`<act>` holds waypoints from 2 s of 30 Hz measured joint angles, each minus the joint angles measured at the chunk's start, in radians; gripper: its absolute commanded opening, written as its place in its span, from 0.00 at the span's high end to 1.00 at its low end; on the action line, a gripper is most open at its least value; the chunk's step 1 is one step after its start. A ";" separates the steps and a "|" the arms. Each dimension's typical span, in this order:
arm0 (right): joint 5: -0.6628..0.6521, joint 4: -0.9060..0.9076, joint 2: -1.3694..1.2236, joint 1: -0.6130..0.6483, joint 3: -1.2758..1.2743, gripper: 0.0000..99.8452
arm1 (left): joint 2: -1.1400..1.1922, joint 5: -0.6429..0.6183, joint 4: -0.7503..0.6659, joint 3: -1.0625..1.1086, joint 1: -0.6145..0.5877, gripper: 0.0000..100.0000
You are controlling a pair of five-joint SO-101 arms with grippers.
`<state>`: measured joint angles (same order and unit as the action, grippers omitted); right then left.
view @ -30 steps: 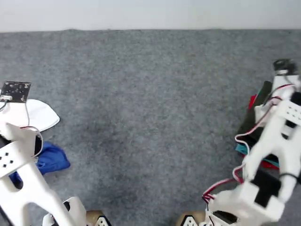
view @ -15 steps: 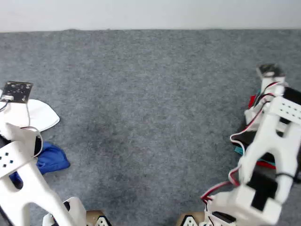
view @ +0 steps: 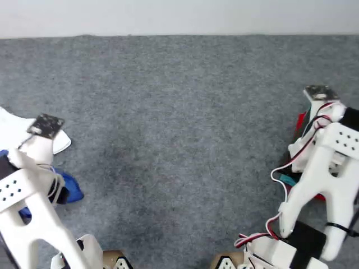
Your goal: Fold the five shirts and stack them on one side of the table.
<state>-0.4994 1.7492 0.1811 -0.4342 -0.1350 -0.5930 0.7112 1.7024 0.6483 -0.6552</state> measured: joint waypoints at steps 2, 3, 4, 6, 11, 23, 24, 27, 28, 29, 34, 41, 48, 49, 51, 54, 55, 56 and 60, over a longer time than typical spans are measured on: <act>0.000 0.002 0.000 0.000 -0.023 0.99 | 0.000 0.021 -0.063 0.080 0.000 0.80; 0.000 0.002 0.000 0.000 -0.032 0.99 | 0.000 0.026 -0.092 0.120 0.000 0.80; 0.000 0.002 0.000 0.000 -0.044 0.99 | 0.000 0.031 -0.121 0.155 0.000 0.80; 0.000 0.002 0.000 0.000 -0.074 0.99 | 0.000 0.032 -0.173 0.218 0.000 0.79; 0.000 0.002 0.000 0.000 -0.152 0.99 | 0.000 0.038 -0.278 0.290 0.000 0.79; 0.011 0.003 0.028 0.000 -0.204 0.99 | 0.161 0.058 -0.402 0.184 -0.005 0.79; 0.025 0.005 0.038 0.000 -0.204 0.99 | 0.215 0.060 -0.405 0.147 -0.015 0.79; 0.054 0.005 0.087 0.000 -0.204 0.99 | 0.373 0.066 -0.411 0.029 -0.057 0.80; 0.057 0.005 0.103 0.000 -0.204 0.99 | 0.423 0.081 -0.411 0.000 -0.066 0.80; 0.060 0.005 0.120 0.000 -0.204 0.99 | 0.468 0.103 -0.411 -0.018 -0.074 0.80; 0.060 0.005 0.173 0.000 -0.206 0.99 | 0.641 0.155 -0.416 -0.043 -0.081 0.84; 0.060 0.005 0.186 0.000 -0.206 0.99 | 0.746 0.158 -0.431 -0.084 -0.026 0.98; 0.060 0.005 0.186 0.000 -0.206 0.99 | 0.689 0.083 -0.285 -0.302 0.080 0.99; 0.060 0.005 0.186 0.000 -0.206 0.99 | 0.658 0.057 -0.273 -0.347 0.089 0.99; 0.060 0.005 0.186 0.000 -0.206 0.99 | 0.595 0.002 -0.253 -0.440 0.112 0.99; 0.060 0.005 0.186 0.000 -0.206 0.99 | 0.519 -0.095 -0.249 -0.585 0.149 0.99; 0.060 0.005 0.186 0.000 -0.206 0.99 | 0.500 -0.127 -0.247 -0.632 0.163 0.99; 0.060 0.005 0.186 0.000 -0.206 0.99 | 0.485 -0.152 -0.247 -0.675 0.175 0.99; 0.060 0.005 0.186 0.000 -0.206 0.99 | 0.445 -0.249 -0.247 -0.853 0.242 0.99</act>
<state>-0.4396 1.7538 0.3667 -0.4342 -0.3406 -0.1481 0.4626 1.4553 -0.2048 -0.4127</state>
